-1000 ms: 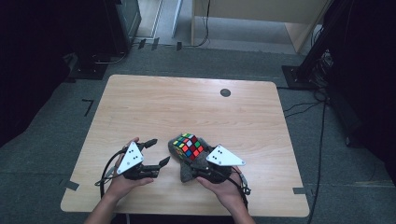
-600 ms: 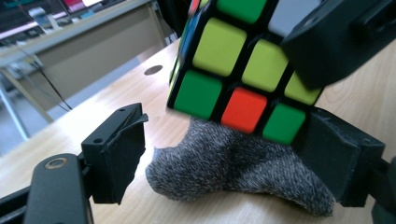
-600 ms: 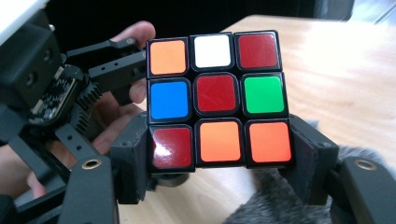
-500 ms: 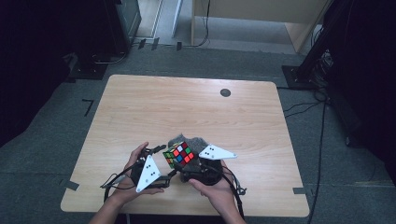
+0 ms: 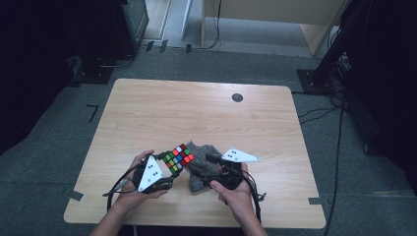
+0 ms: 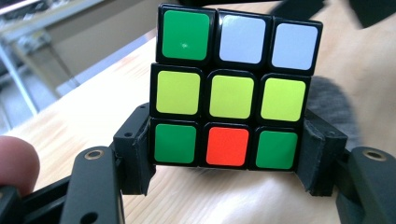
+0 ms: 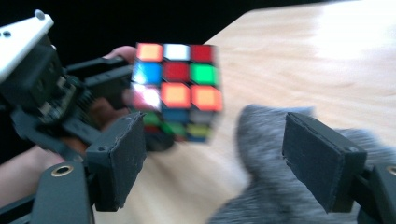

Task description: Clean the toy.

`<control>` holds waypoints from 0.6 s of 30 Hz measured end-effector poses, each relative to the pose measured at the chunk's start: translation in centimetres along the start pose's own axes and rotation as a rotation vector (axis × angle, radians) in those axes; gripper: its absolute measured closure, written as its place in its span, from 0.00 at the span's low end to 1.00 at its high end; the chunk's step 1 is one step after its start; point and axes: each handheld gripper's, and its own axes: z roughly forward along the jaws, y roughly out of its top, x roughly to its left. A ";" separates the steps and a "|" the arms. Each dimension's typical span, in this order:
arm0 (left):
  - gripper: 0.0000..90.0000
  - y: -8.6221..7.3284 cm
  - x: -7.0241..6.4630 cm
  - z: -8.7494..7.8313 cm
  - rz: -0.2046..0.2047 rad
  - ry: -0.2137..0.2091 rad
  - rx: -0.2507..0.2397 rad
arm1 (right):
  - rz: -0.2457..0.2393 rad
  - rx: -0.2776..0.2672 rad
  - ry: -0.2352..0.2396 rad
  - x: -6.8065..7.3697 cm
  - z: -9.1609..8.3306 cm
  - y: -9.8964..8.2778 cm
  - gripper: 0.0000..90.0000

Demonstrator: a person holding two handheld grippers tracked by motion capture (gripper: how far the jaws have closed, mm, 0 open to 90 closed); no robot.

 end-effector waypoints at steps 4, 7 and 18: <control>0.37 -0.6 1.8 -0.5 -0.089 0.025 0.009 | -0.035 0.010 -0.103 -1.6 0.5 -1.1 0.26; 0.38 -0.6 2.3 -0.7 -0.135 0.013 -0.006 | -0.086 0.077 -0.171 -2.1 1.9 -2.4 0.26; 0.37 -0.2 2.1 -0.7 -0.194 -0.072 -0.038 | -0.313 0.268 -0.355 -1.9 4.3 -5.1 0.78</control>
